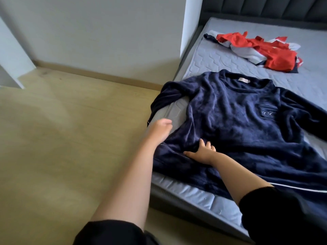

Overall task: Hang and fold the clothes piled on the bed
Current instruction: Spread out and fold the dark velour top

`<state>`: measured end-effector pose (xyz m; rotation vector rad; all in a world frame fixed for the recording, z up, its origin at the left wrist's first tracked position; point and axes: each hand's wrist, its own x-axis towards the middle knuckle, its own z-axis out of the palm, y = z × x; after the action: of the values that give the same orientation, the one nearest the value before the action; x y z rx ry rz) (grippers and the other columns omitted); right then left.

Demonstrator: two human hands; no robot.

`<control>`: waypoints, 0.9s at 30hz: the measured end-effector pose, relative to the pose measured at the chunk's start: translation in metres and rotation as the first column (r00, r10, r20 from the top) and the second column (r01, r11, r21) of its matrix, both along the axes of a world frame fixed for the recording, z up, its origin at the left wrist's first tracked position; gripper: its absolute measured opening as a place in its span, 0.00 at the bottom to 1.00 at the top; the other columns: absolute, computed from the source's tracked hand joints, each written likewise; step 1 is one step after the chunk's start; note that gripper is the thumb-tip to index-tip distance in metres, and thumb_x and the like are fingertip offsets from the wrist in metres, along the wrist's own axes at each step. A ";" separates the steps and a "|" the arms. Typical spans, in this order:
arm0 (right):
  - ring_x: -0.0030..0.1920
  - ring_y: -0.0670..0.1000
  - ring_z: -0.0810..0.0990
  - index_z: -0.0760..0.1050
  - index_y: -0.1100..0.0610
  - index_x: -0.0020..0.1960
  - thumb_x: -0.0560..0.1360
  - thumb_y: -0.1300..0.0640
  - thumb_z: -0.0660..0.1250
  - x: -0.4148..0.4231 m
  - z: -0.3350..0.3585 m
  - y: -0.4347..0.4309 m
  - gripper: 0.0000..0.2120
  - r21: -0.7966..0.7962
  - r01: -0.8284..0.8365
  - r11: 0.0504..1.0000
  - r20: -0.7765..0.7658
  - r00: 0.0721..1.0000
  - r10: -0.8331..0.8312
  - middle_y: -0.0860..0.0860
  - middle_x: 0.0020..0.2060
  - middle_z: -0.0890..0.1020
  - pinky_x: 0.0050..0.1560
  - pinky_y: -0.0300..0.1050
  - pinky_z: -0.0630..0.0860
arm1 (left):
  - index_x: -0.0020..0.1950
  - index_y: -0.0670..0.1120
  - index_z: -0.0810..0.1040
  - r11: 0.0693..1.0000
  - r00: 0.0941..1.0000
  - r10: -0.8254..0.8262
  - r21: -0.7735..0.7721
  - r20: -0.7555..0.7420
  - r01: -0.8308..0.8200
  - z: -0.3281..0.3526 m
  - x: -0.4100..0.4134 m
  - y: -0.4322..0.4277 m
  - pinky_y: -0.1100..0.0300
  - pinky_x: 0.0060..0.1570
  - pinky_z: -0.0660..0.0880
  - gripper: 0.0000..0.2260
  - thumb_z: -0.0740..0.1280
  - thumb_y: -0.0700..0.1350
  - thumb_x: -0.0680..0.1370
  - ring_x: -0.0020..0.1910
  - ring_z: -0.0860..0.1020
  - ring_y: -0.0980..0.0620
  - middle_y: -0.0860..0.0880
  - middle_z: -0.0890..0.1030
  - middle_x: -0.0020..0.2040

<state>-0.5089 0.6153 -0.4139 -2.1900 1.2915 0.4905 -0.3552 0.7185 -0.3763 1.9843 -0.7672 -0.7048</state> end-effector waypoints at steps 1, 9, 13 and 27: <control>0.76 0.61 0.44 0.38 0.53 0.78 0.71 0.31 0.62 -0.002 0.000 -0.002 0.50 0.007 -0.004 1.000 0.013 1.000 0.004 0.58 0.77 0.43 0.74 0.56 0.48 | 0.62 0.49 0.76 0.993 0.996 -0.084 0.084 -0.019 0.086 -0.002 -0.010 -0.004 0.60 0.52 0.70 0.15 0.62 0.52 0.78 0.58 0.75 0.50 0.50 0.77 0.59; 0.74 0.56 0.60 0.55 0.57 0.77 0.79 0.43 0.60 -0.027 -0.002 -0.007 0.33 0.044 0.111 0.993 0.344 0.931 -0.119 0.58 0.75 0.61 0.71 0.44 0.58 | 0.75 0.42 0.61 0.941 0.999 0.040 0.336 -0.003 -0.037 -0.026 -0.011 -0.005 0.53 0.59 0.70 0.31 0.66 0.54 0.77 0.67 0.70 0.43 0.44 0.69 0.72; 0.70 0.54 0.68 0.67 0.59 0.72 0.80 0.52 0.60 -0.066 -0.007 0.005 0.22 -0.168 0.156 0.973 0.479 0.876 -0.057 0.56 0.70 0.70 0.66 0.40 0.62 | 0.76 0.49 0.57 0.873 0.881 0.019 0.421 0.473 -0.245 -0.021 -0.029 -0.008 0.51 0.50 0.70 0.33 0.69 0.50 0.76 0.65 0.71 0.42 0.44 0.69 0.69; 0.77 0.54 0.49 0.53 0.55 0.77 0.80 0.45 0.51 -0.192 -0.026 -0.027 0.29 -0.447 0.494 0.746 0.200 0.868 -0.455 0.53 0.78 0.52 0.73 0.63 0.52 | 0.79 0.47 0.47 0.737 0.690 -0.500 0.675 0.523 0.023 -0.046 -0.112 -0.062 0.40 0.72 0.41 0.31 0.45 0.62 0.81 0.78 0.42 0.49 0.48 0.46 0.79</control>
<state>-0.7014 0.5885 -0.4398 -2.0884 2.0200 -0.1495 -0.4677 0.6566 -0.4224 2.8541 -1.4574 -0.3919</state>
